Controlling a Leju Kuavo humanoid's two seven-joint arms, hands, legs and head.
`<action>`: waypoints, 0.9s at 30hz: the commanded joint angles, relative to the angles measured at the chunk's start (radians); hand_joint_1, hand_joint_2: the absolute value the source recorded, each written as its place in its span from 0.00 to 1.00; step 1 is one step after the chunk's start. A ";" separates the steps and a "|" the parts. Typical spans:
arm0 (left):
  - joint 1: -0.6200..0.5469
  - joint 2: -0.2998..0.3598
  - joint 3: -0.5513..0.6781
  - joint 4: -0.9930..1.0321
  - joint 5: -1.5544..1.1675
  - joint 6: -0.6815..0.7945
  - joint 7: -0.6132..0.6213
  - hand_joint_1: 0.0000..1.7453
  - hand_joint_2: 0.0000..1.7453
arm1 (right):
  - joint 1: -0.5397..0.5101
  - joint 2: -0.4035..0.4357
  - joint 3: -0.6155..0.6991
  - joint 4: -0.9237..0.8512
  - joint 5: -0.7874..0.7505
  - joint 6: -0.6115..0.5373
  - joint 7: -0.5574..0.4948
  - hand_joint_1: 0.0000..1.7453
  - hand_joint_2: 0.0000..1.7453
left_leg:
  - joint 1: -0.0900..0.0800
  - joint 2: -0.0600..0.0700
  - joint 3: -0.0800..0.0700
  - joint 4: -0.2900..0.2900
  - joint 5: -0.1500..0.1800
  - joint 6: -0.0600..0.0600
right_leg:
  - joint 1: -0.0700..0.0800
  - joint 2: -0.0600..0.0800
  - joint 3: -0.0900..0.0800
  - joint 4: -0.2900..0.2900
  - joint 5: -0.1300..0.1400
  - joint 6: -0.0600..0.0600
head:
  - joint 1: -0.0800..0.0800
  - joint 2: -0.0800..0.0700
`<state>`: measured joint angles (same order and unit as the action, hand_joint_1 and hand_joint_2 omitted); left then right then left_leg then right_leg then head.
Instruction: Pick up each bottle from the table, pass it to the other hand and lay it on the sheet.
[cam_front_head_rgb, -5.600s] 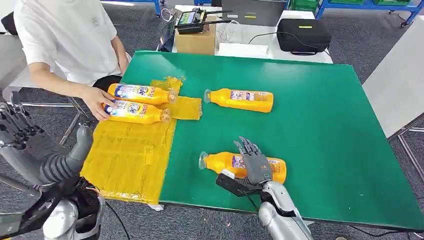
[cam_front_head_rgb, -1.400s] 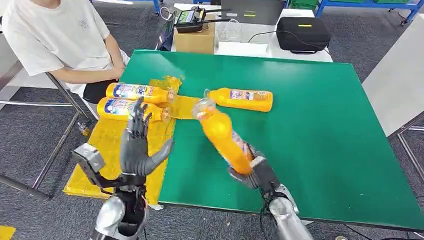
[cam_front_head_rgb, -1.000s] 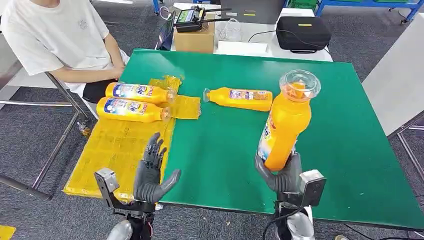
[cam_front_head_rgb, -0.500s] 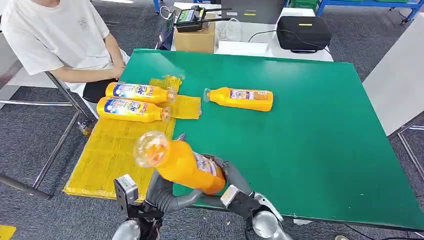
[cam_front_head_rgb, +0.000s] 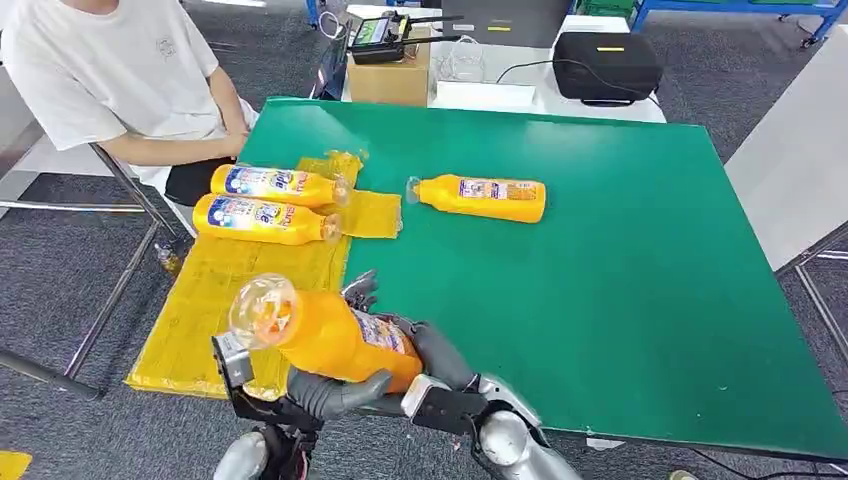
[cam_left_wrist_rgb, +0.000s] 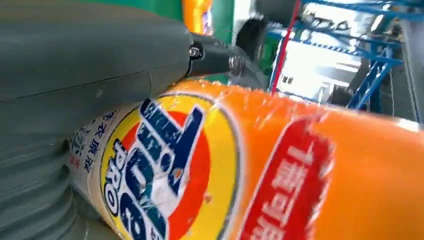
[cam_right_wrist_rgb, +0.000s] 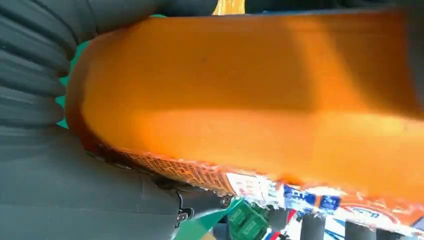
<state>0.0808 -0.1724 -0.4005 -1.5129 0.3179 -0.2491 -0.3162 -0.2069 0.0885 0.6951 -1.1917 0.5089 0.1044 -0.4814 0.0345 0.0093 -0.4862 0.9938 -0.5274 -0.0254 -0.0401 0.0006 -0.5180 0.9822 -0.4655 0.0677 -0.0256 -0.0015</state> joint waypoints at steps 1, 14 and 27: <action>-0.046 0.001 -0.006 0.064 0.087 0.010 0.079 1.00 1.00 | -0.040 0.015 0.068 0.103 0.038 -0.062 0.037 0.00 0.00 | 0.000 -0.001 0.002 -0.002 0.000 0.002 | 0.001 0.000 0.002 -0.002 0.000 -0.003 | -0.001 0.000; -0.110 -0.036 0.154 0.054 -0.029 0.413 0.038 1.00 1.00 | 0.044 0.049 0.006 -0.002 0.084 -0.321 0.008 0.00 0.00 | 0.000 -0.001 0.000 -0.001 0.000 0.002 | 0.001 -0.001 0.001 -0.001 0.000 -0.003 | 0.000 0.000; -0.252 0.106 0.255 0.166 -1.076 0.678 0.140 1.00 1.00 | 0.122 -0.003 0.014 -0.184 0.234 -0.492 -0.036 0.00 0.00 | 0.000 -0.002 0.001 -0.002 0.001 0.002 | 0.001 -0.002 0.002 -0.002 0.000 -0.004 | 0.000 0.000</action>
<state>-0.0295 -0.1899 -0.1964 -1.5206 -0.1375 0.4152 -0.3536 -0.1075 0.1373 0.7073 -1.2654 0.7253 -0.3919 -0.5074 0.0345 0.0090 -0.4870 0.9938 -0.5271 -0.0257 -0.0402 -0.0002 -0.5185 0.9823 -0.4655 0.0677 -0.0259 -0.0015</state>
